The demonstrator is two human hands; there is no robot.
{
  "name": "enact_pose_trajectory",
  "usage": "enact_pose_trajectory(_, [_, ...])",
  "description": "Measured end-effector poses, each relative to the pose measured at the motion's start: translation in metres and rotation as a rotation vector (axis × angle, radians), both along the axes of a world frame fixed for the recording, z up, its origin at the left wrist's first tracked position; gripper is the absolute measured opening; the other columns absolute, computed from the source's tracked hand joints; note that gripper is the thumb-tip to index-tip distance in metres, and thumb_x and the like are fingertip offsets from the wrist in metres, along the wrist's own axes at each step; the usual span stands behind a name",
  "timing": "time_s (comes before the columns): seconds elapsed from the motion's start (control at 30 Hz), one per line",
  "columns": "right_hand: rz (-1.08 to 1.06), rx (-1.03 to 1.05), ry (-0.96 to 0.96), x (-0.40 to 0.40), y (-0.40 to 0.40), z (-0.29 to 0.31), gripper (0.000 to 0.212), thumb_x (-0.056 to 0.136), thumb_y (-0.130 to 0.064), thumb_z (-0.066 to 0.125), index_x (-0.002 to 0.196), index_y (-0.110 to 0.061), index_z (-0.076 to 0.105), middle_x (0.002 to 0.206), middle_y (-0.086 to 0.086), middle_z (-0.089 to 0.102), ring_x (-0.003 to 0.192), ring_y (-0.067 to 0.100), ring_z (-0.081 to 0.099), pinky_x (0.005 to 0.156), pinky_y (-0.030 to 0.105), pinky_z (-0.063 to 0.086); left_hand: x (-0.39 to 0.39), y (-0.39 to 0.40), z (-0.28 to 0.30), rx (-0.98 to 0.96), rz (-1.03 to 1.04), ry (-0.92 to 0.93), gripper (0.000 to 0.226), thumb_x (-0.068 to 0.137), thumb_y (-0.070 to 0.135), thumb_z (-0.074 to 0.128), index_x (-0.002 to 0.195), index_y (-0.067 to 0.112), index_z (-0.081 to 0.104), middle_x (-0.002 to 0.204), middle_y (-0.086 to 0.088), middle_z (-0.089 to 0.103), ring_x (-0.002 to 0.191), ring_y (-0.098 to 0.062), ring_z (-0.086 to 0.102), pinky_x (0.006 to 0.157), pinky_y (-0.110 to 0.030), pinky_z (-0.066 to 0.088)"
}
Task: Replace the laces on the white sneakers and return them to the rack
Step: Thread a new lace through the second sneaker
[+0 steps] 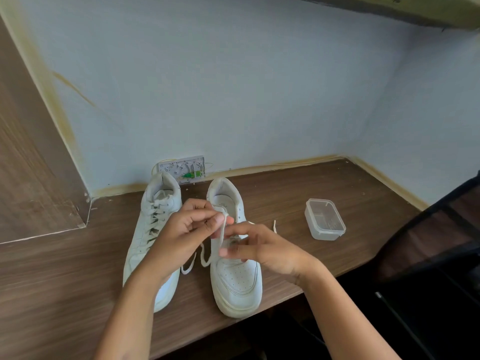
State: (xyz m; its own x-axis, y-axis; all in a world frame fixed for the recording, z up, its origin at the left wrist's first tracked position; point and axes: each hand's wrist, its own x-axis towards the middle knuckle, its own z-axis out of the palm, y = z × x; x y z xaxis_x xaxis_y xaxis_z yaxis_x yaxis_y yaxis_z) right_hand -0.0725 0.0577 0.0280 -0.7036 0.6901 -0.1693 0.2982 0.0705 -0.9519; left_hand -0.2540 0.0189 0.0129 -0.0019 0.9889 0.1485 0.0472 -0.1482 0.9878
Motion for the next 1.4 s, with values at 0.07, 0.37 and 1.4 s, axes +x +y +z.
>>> enact_pose_trajectory(0.07, [0.008, -0.006, 0.049, -0.004, 0.000, -0.003, 0.020, 0.093, -0.017, 0.065, 0.110, -0.007, 0.070, 0.100, -0.011, 0.067, 0.084, -0.005, 0.059, 0.073, 0.016, 0.042, 0.004, 0.003, -0.003, 0.032, 0.056, -0.002, 0.018, 0.083, 0.029, 0.064, 0.090, 0.025, 0.080, 0.104, 0.004, 0.055, 0.099, -0.008, 0.063, 0.083, -0.019, 0.051])
enact_pose_trajectory(0.37, [-0.279, 0.158, -0.132, 0.047, 0.028, -0.016, 0.013, 0.094, -0.024, 0.064, 0.089, -0.015, 0.072, 0.069, -0.010, 0.063, 0.064, 0.008, 0.054, 0.065, 0.022, 0.042, -0.032, 0.016, -0.033, 0.033, 0.635, 0.707, 0.003, 0.080, 0.021, 0.075, 0.077, 0.020, 0.074, 0.100, 0.005, 0.058, 0.097, -0.027, 0.056, 0.087, -0.041, 0.045])
enact_pose_trajectory(1.4, [-0.660, 0.834, -0.475, 0.042, 0.036, -0.027, 0.010, 0.094, -0.032, 0.063, 0.088, -0.028, 0.071, 0.083, -0.013, 0.059, 0.071, 0.006, 0.054, 0.056, 0.021, 0.037, -0.048, 0.014, -0.036, 0.249, 0.753, 0.934, 0.009, 0.077, 0.012, 0.078, 0.078, 0.020, 0.074, 0.080, 0.005, 0.072, 0.075, -0.024, 0.059, 0.071, -0.034, 0.039])
